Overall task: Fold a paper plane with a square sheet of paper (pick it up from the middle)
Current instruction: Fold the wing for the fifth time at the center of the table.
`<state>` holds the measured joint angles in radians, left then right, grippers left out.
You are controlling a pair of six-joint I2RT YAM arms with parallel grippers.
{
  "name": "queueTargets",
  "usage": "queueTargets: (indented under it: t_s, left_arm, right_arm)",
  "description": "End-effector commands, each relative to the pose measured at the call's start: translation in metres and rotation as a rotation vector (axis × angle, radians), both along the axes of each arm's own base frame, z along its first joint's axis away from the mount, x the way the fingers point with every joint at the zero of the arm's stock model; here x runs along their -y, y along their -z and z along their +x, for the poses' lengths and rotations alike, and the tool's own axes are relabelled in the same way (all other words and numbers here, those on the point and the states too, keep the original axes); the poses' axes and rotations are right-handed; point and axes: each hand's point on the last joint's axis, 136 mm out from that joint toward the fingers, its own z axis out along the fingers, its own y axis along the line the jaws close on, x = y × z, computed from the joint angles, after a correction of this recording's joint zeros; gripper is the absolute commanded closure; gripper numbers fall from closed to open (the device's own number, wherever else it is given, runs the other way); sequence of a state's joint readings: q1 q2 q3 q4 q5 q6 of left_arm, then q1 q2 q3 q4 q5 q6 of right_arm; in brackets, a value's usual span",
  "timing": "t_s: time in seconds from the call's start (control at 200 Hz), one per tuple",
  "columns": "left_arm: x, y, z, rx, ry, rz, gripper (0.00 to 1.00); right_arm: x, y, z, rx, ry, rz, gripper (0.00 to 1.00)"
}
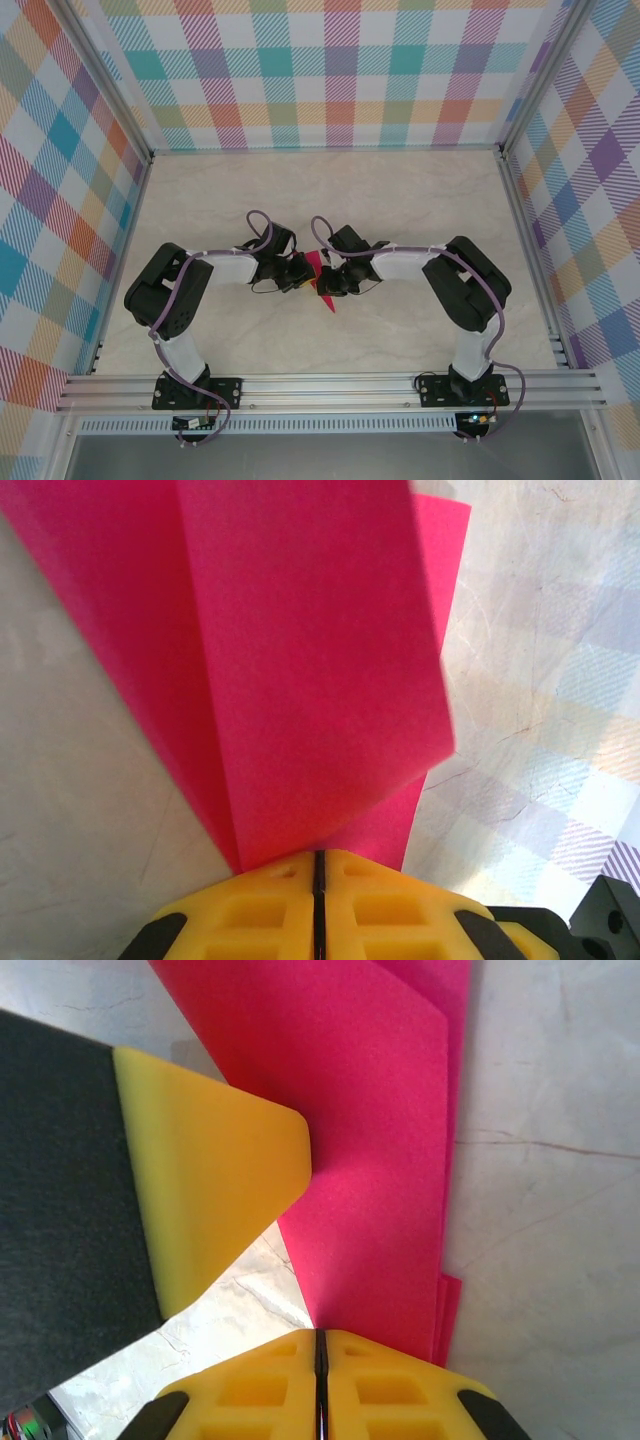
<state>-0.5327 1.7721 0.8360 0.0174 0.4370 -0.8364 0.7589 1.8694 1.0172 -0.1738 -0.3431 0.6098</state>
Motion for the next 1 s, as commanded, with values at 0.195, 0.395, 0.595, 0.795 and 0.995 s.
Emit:
queueTargets:
  t_s: [0.195, 0.395, 0.595, 0.795, 0.995]
  left_arm:
    - [-0.011, 0.024, -0.012, -0.031, 0.1, 0.128, 0.91]
    - [-0.002, -0.004, 0.005, 0.099, 0.19, 0.119, 0.91]
    - [0.004, -0.03, 0.012, 0.184, 0.228, 0.089, 0.9]
    - [-0.001, -0.02, 0.012, 0.165, 0.235, 0.119, 0.9]
    - [-0.007, -0.004, 0.009, 0.136, 0.247, 0.156, 0.9]
  right_arm:
    - [0.029, 0.036, -0.022, -0.08, 0.017, -0.131, 0.92]
    - [0.038, 0.042, -0.026, -0.102, 0.02, -0.174, 0.93]
    - [0.038, 0.043, -0.025, -0.117, 0.029, -0.172, 0.93]
    - [0.038, 0.045, -0.027, -0.129, 0.032, -0.172, 0.93]
    - [0.038, 0.045, -0.028, -0.136, 0.032, -0.172, 0.93]
